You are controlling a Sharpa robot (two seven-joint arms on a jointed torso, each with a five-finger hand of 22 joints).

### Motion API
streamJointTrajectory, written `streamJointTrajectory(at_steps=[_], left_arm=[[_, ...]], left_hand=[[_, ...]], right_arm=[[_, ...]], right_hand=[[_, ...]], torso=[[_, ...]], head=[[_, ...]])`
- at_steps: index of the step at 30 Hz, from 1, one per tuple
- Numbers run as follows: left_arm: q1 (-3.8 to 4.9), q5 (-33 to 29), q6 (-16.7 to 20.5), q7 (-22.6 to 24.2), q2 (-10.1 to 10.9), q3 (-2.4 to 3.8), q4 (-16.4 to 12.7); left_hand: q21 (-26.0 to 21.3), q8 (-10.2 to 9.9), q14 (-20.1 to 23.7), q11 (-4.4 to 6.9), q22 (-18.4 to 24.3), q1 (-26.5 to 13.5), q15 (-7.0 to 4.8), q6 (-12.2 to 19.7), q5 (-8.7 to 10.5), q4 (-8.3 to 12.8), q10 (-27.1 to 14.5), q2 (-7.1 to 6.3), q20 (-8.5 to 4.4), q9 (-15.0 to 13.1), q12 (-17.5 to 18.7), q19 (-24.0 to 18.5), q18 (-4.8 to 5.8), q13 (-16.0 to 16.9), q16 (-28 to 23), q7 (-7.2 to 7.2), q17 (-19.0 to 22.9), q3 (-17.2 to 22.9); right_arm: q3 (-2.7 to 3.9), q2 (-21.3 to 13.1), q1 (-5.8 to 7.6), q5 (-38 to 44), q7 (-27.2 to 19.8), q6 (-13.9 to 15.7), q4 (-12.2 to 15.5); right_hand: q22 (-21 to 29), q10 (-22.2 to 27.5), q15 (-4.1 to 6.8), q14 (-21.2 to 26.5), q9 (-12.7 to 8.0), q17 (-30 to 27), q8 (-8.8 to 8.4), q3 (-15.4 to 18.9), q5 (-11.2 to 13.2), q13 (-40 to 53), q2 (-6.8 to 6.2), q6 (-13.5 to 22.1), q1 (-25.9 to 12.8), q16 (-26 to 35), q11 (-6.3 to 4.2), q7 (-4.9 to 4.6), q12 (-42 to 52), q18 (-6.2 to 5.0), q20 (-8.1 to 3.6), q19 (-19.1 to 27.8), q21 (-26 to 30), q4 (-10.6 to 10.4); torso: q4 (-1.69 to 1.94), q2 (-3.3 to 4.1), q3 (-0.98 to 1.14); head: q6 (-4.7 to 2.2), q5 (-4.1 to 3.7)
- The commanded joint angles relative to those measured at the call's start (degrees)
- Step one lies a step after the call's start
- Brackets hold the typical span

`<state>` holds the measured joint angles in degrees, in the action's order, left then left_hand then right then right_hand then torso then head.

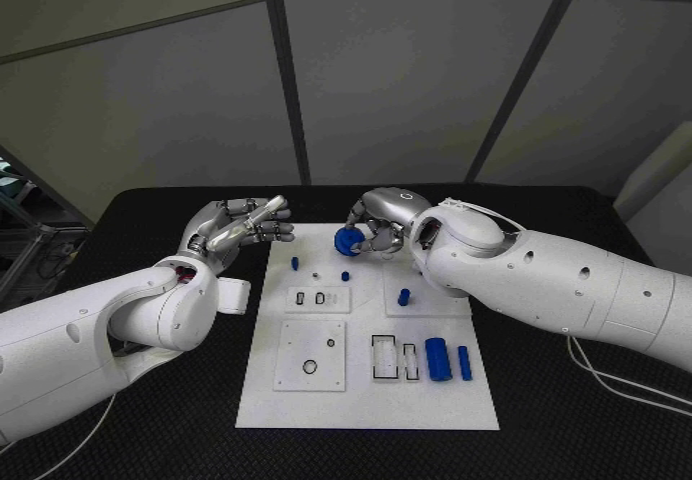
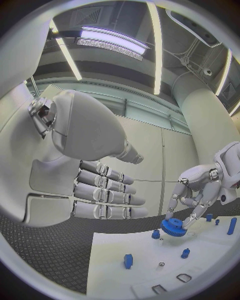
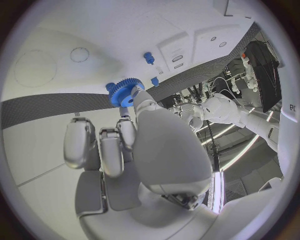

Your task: Assemble the parts on the task board

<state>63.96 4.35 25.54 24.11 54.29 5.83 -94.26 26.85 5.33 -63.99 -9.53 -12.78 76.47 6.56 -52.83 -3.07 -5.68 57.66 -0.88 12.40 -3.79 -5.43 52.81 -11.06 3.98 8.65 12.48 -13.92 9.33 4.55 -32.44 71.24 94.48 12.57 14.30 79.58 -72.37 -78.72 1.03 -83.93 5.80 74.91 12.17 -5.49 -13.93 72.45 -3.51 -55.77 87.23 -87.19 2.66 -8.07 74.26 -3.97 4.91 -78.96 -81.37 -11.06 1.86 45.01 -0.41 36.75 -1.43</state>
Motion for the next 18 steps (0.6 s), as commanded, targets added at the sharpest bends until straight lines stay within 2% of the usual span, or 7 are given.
streamJointTrajectory(at_steps=[1, 10, 18], left_arm=[[0.1, 0.3, -0.6, 0.4, 0.0, 0.06, -0.1], [0.11, 0.3, -0.5, 0.4, -0.2, 0.06, 0.0], [0.11, 0.3, -0.4, 0.4, -0.1, 0.06, -0.1]], left_hand=[[0.4, -0.2, -0.5, -0.21, -0.1, 0.1, 0.01, -0.1, -0.03, 0.4, 0.0, 0.38, 0.07, 0.0, 0.4, -0.4, 0.7, -0.1, -0.3, 0.2, 0.0, 0.0], [0.4, -0.2, -0.5, -0.21, -0.1, 0.1, 0.01, -0.1, -0.03, 0.4, 0.0, 0.38, 0.07, 0.0, 0.4, -0.4, 0.7, -0.1, -0.3, 0.2, 0.0, 0.0], [0.4, -0.2, -0.5, -0.21, -0.1, 0.1, 0.01, -0.1, -0.03, 0.4, 0.0, 0.38, 0.07, 0.0, 0.4, -0.4, 0.7, -0.1, -0.3, 0.2, 0.0, 0.0]], right_arm=[[-0.22, 1.0, 0.02, 2.2, -0.2, 0.5, -0.9], [-0.6, 3.6, -0.48, 2.6, -0.3, -0.8, -3.5], [-0.65, 5.0, -0.69, 3.1, 0.4, -0.3, -4.9]], right_hand=[[0.0, -0.1, 0.36, -5.0, 0.0, 9.4, 0.35, -0.3, -0.3, -0.1, 0.23, -1.1, -0.1, -0.3, -0.02, 0.47, -0.1, 0.32, 0.06, -0.2, -0.4, -0.1], [0.0, -0.1, 0.35, -5.0, 0.0, 9.4, 0.25, -0.4, -0.3, -0.1, 0.19, -1.1, -0.3, -0.3, 0.0, 0.45, -0.1, 0.32, 0.07, -0.2, -0.4, -0.1], [0.0, 0.0, 0.32, -4.9, -0.1, 9.3, 0.04, -0.5, -0.2, -0.1, 0.09, -1.1, -0.5, -0.3, 0.04, 0.41, -0.2, 0.31, 0.08, -0.2, -0.4, -0.2]], torso=[[-0.08, 0.02, 0.04], [-0.15, 0.03, 0.07], [-0.11, 0.13, 0.08]], head=[[0.0, 0.21], [0.02, 0.36], [0.0, 0.54]])
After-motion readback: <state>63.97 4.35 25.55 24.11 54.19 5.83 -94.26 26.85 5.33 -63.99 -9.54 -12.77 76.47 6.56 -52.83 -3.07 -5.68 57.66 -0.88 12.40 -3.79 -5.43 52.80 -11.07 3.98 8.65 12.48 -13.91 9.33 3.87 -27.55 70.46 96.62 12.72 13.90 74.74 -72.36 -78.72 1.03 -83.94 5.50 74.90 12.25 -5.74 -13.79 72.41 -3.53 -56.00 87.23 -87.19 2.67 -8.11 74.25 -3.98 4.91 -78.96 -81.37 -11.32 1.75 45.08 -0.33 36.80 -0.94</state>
